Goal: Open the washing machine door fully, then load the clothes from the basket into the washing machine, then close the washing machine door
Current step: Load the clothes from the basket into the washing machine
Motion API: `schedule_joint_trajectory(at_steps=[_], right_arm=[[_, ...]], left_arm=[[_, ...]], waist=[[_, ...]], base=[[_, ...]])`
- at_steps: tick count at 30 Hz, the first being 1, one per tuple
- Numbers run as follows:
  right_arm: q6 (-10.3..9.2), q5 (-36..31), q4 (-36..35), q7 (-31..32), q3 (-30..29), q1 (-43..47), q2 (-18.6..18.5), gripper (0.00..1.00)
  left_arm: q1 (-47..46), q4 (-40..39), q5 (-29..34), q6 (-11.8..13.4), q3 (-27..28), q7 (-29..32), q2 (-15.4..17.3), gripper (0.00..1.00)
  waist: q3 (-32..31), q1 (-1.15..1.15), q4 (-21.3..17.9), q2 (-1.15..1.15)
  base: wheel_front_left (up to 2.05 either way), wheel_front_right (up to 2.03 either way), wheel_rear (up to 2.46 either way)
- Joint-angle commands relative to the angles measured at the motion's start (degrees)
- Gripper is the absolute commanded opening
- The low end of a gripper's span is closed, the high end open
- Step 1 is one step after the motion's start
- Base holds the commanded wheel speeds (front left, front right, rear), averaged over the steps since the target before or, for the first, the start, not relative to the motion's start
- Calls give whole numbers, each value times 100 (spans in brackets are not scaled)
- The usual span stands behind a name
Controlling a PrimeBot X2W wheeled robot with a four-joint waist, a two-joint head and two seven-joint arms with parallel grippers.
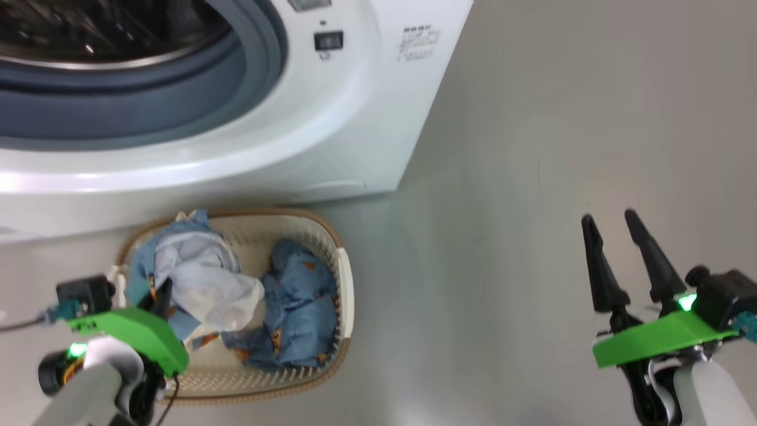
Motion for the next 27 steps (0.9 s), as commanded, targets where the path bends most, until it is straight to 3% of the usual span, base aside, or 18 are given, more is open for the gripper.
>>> schedule_joint_trajectory(at_steps=[1, 15, 21, 27], right_arm=[[16, 35, -77, -67, 91, 223, -94, 100], [16, 135, 44, -67, 89, 807, -286, 100], [16, 163, 60, -67, 48, 1014, -372, 100], [16, 181, 70, -67, 2, 1184, -414, 100]], left_arm=[[277, -232, 271, -9, 445, -76, 207, 0], [1921, -2292, 2300, -9, 2850, -77, -239, 0], [2511, -3196, 3083, -9, 3411, -77, -464, 0], [2933, -3847, 3454, -9, 3749, -77, -680, 0]], waist=[[-555, 0, 176, 0], [-1494, 0, 272, 0], [-1733, 0, 336, 0], [-1910, 0, 381, 0]], base=[[0, 0, 0], [0, 0, 0], [0, 0, 0], [0, 0, 0]])
